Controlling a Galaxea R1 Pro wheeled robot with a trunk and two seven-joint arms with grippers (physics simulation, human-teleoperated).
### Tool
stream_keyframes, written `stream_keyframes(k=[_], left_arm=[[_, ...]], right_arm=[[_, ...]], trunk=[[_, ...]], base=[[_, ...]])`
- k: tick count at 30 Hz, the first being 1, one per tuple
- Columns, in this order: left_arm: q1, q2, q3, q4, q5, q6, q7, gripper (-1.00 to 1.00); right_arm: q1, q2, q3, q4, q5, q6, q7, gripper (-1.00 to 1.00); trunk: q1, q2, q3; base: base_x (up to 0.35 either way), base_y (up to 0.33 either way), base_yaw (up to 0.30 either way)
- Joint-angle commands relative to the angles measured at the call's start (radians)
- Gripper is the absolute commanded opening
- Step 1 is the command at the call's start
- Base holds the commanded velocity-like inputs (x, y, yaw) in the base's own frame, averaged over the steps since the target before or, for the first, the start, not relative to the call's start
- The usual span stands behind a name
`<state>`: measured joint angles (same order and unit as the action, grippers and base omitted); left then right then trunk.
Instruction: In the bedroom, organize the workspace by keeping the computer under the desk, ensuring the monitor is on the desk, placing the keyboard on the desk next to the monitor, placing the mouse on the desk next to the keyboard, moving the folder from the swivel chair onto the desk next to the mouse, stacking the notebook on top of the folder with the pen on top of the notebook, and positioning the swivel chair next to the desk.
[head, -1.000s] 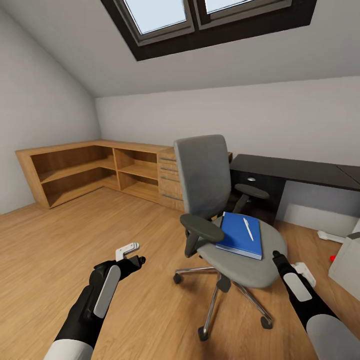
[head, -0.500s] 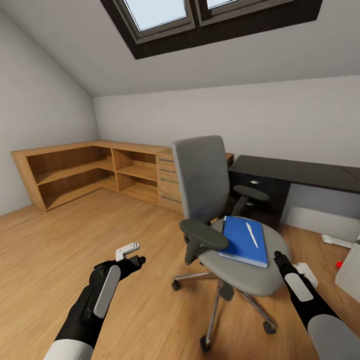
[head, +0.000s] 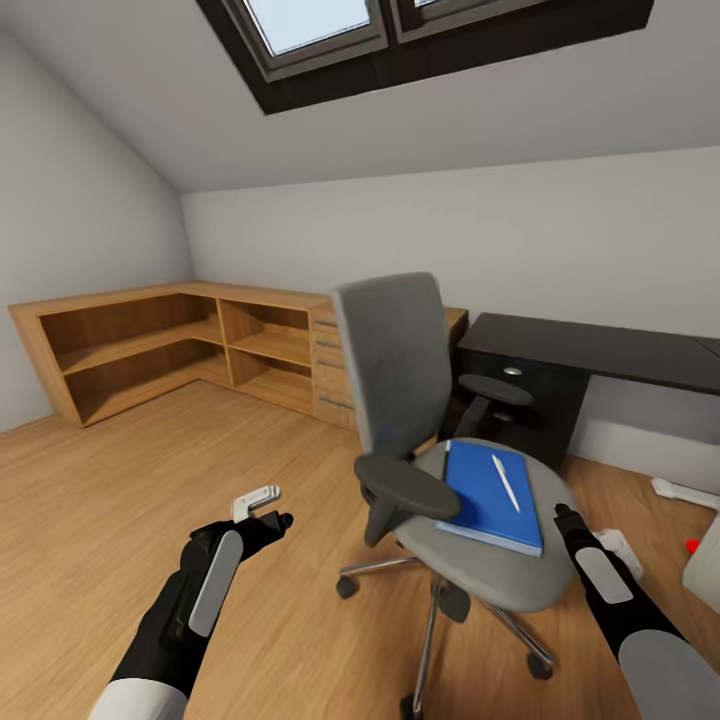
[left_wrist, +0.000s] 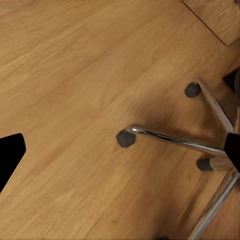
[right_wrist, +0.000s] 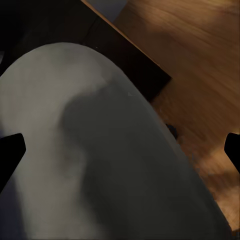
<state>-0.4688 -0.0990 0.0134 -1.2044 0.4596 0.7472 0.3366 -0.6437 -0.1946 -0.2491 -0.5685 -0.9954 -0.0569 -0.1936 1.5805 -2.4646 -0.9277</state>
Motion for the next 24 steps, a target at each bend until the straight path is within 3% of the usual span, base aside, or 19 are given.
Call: stream_keyframes(k=[1,9,24], left_arm=[[-0.001,-0.001,0.0,-0.001,0.01,0.004,0.008,1.0],[-0.001,-0.001,-0.007,0.011,0.01,0.004,0.009,1.0],[-0.001,-0.002,-0.01,0.011,0.01,0.004,0.008,1.0]], right_arm=[[0.0,0.0,0.002,-0.001,-0.01,-0.004,-0.003,1.0],[0.0,0.002,0.003,-0.001,-0.01,-0.006,-0.001,1.0],[0.0,0.003,0.004,-0.002,-0.008,-0.006,0.0,1.0]], trunk=[[0.0,0.0,-0.001],[0.0,0.0,-0.001],[0.0,0.0,-0.001]], base=[[0.267,-0.148,0.0],[0.074,-0.05,0.088],[0.001,-0.001,0.267]])
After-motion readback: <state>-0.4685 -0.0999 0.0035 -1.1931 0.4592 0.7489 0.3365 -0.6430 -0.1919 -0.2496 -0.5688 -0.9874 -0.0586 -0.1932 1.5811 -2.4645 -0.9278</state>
